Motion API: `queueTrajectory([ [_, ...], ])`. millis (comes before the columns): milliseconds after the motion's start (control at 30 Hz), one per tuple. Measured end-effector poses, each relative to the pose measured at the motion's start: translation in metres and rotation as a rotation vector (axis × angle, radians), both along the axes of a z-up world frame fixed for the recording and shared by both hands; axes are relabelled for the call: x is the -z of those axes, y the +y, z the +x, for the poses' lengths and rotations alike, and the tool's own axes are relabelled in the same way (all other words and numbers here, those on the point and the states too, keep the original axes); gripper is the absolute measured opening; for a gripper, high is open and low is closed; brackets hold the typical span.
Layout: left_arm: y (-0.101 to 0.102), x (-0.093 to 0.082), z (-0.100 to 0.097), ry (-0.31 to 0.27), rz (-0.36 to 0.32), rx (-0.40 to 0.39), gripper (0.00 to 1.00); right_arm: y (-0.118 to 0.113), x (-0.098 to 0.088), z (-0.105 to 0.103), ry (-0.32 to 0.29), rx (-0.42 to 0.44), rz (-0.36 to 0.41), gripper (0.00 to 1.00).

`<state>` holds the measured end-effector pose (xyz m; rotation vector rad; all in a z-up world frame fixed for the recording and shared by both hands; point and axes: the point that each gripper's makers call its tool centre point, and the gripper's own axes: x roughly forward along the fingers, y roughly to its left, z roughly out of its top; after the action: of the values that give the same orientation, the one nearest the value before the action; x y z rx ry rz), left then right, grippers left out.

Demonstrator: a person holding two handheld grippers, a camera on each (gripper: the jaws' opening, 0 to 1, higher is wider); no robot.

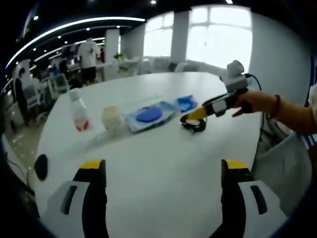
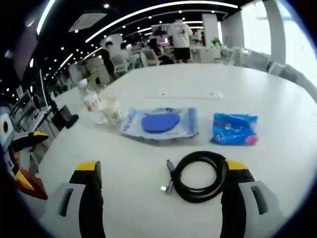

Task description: Arrange the tabletop items into an orderly group along one side of the table until the central work area is clear of visible clutter.

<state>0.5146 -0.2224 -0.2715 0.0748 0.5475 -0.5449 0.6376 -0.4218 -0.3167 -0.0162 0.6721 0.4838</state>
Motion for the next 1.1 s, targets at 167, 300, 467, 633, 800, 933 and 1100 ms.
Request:
queueTrajectory([
  [167, 0.000, 0.001, 0.000, 0.002, 0.000, -0.001, 0.94, -0.002, -0.004, -0.005, -0.004, 0.001, 0.011, 1.00],
  [300, 0.000, 0.001, 0.000, 0.004, 0.001, 0.000, 0.94, -0.004, -0.005, -0.010, -0.005, -0.003, 0.017, 1.00],
  [467, 0.000, 0.002, -0.001, 0.007, 0.002, 0.001, 0.93, -0.002, -0.011, -0.021, -0.013, -0.014, 0.034, 1.00],
  [633, -0.001, 0.002, -0.001, 0.010, 0.004, 0.004, 0.93, 0.000, -0.019, -0.028, -0.025, -0.025, 0.049, 1.00],
  [800, -0.002, 0.003, -0.001, 0.013, 0.001, 0.005, 0.93, 0.002, -0.025, -0.036, -0.036, -0.034, 0.059, 1.00],
  [933, -0.001, 0.004, -0.001, 0.016, 0.004, 0.003, 0.93, 0.003, -0.030, -0.043, -0.044, -0.040, 0.072, 1.00],
  [1100, -0.002, 0.004, -0.002, 0.019, 0.003, 0.003, 0.93, 0.002, -0.035, -0.052, -0.054, -0.048, 0.087, 1.00],
])
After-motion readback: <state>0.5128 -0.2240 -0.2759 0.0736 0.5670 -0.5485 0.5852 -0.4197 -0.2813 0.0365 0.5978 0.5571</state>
